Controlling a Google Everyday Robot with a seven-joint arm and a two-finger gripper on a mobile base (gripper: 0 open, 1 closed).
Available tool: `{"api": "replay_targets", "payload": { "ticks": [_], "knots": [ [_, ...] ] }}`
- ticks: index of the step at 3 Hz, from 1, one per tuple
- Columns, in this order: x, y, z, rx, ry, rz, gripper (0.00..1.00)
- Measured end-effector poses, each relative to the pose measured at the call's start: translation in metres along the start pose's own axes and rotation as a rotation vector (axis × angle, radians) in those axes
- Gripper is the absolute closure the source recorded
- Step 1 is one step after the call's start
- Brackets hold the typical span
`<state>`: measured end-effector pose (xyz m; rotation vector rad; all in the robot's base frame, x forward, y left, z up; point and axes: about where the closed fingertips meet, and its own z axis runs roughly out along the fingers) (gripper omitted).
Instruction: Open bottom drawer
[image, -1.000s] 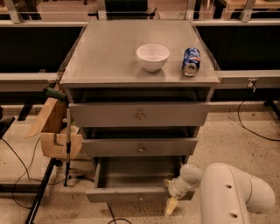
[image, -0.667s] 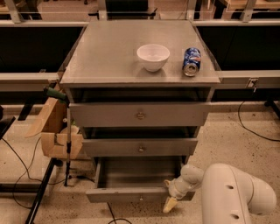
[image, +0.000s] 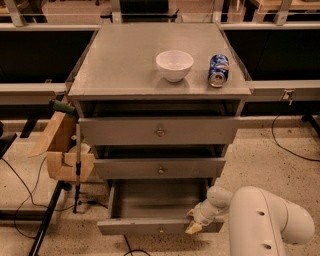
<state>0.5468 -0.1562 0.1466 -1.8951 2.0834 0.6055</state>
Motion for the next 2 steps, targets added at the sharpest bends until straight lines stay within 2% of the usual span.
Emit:
{"api": "replay_targets", "payload": {
  "ticks": [1, 2],
  "knots": [
    [-0.0001, -0.0007, -0.0022, 0.000, 0.000, 0.000, 0.92],
    [0.0054, 0.0077, -0.0035, 0.016, -0.005, 0.007, 1.00]
  ]
}}
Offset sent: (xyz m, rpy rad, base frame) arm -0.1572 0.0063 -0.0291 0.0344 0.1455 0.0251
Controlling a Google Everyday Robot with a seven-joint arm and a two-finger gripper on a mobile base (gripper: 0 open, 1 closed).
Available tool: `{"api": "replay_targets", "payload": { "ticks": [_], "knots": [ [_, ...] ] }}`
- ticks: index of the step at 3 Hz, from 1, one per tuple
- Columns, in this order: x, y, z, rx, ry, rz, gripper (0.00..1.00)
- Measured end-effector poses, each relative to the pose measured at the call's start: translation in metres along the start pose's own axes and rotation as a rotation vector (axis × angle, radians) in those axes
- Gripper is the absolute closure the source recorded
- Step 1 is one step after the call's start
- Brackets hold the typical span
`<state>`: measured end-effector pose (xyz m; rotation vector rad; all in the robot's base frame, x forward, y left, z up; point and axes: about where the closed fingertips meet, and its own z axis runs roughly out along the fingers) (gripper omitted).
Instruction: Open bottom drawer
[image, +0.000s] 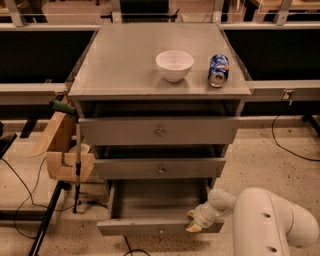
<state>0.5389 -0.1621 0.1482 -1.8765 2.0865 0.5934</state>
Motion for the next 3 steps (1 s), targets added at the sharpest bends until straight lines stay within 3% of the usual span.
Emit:
{"api": "replay_targets", "payload": {
  "ticks": [3],
  "knots": [
    [-0.0008, 0.0071, 0.0006, -0.011, -0.002, 0.002, 0.36]
  ]
}}
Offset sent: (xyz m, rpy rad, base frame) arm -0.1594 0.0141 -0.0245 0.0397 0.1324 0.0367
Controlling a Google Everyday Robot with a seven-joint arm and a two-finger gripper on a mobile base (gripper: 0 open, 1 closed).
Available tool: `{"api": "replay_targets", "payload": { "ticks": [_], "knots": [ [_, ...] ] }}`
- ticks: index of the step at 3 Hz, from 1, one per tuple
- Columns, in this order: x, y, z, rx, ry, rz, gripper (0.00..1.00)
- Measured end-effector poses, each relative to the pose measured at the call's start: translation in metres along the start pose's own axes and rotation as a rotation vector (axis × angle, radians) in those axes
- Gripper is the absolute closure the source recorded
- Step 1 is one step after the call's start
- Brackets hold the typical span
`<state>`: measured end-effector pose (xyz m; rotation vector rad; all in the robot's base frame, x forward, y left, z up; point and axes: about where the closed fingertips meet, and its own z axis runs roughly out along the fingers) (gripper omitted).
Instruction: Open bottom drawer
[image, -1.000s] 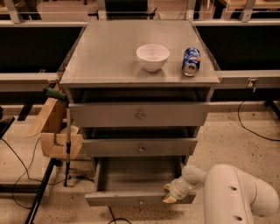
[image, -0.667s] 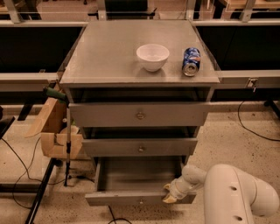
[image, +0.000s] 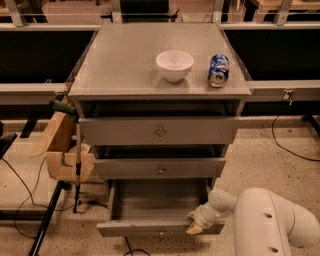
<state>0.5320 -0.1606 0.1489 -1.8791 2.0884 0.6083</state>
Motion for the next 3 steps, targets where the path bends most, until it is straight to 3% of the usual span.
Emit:
{"api": "replay_targets", "payload": {
  "ticks": [1, 2, 3],
  "knots": [
    [-0.001, -0.006, -0.005, 0.014, -0.001, 0.000, 0.11],
    [0.001, 0.023, 0.003, -0.019, -0.002, -0.001, 0.00],
    [0.001, 0.023, 0.003, -0.019, -0.002, -0.001, 0.00]
  ]
}}
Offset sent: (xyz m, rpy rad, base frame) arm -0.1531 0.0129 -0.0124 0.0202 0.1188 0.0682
